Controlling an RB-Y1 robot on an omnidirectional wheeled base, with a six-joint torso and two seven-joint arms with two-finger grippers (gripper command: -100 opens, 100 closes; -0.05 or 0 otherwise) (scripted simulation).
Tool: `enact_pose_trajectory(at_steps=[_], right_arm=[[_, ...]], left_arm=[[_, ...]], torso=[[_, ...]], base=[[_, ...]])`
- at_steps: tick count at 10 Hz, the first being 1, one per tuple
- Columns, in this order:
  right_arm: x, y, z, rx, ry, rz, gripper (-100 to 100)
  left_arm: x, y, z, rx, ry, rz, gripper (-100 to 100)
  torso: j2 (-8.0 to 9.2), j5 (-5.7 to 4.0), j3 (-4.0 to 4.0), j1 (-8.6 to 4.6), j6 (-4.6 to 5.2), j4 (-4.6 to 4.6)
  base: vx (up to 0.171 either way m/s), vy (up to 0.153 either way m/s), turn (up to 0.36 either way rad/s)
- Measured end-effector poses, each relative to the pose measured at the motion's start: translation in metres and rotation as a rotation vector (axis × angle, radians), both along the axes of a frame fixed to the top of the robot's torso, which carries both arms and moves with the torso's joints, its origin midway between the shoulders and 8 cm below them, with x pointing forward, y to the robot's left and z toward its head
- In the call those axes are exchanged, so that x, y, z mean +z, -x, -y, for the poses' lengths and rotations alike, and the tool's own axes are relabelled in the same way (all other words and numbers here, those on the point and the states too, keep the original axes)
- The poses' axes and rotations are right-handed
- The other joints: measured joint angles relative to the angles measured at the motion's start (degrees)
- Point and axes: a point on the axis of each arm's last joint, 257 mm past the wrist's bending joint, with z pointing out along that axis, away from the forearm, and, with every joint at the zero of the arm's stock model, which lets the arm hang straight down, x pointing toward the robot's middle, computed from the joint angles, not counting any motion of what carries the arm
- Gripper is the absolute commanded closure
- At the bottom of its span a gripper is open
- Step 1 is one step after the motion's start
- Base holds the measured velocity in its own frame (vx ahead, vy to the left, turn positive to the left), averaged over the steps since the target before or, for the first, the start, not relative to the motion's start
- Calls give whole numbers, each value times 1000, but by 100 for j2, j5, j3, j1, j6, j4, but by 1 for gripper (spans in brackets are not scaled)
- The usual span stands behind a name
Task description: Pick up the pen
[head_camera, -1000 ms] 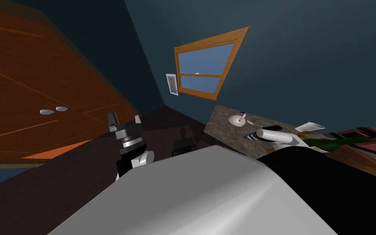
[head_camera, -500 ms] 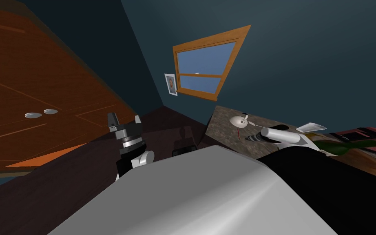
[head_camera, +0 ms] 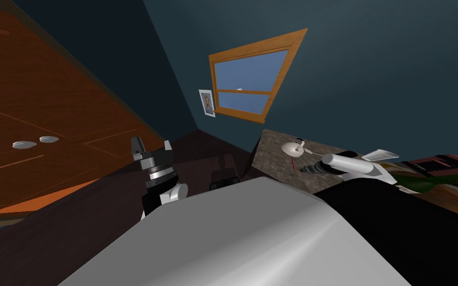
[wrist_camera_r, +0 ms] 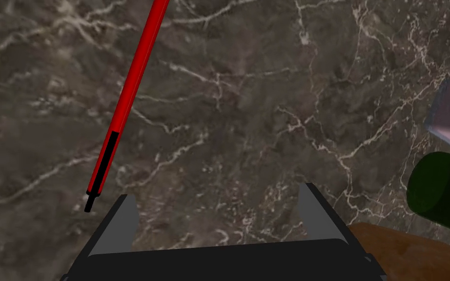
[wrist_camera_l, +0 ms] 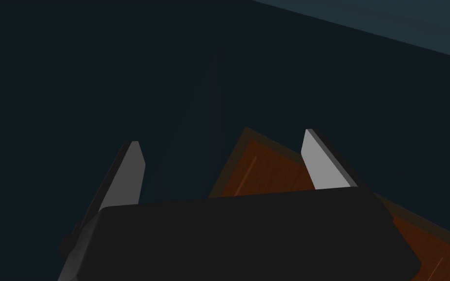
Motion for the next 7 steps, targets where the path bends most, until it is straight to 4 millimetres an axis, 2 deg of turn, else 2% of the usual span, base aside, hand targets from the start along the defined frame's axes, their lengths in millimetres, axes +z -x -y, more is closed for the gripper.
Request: enact_pose_trajectory(at_steps=[7], right_arm=[[-9,21,-32,-203,-197,10,-100]], left_arm=[[0,0,0,0,0,0,0]], torso=[[16,-1,8,-6,-1,2]], base=[[82,8,-45]])
